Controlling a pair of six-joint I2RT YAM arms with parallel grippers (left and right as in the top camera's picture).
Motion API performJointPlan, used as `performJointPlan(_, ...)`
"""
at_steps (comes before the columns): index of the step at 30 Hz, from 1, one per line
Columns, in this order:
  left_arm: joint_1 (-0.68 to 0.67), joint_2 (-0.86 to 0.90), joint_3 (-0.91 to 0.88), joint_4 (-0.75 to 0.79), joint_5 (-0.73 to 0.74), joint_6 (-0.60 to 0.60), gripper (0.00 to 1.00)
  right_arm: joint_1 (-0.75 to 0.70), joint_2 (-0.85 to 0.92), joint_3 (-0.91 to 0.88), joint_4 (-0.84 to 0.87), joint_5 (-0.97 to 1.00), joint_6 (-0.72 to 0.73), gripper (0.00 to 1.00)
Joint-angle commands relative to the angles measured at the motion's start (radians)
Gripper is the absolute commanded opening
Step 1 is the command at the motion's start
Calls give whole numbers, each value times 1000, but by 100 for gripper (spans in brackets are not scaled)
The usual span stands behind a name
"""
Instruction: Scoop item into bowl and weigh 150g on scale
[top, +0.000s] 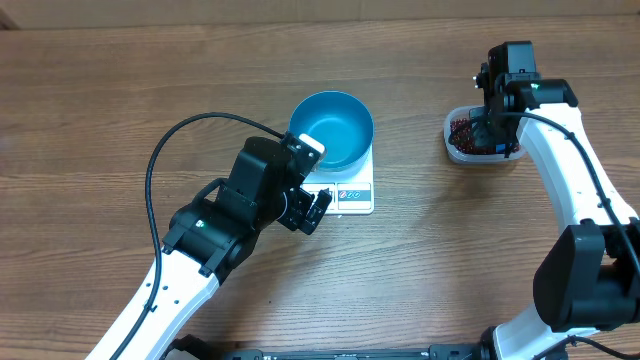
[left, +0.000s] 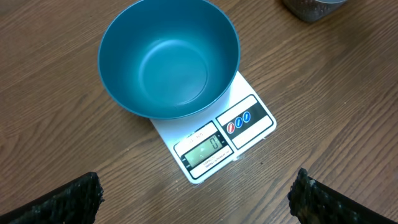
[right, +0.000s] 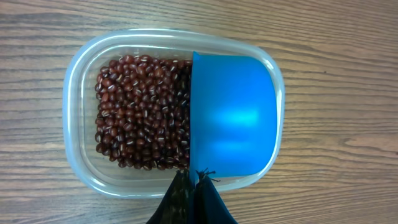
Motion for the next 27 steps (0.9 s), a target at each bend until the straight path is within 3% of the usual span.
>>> performJointPlan(1,2,-15,2,3,0,9,100,8,5,-17,-8,-24,-4,4)
performJointPlan(17,2,-15,2,3,0,9,100,18,6,-80,2,-29,-8,4)
performJointPlan(27,2,-15,2,3,0,9,99,18,6,-80,30,-181,-7,4)
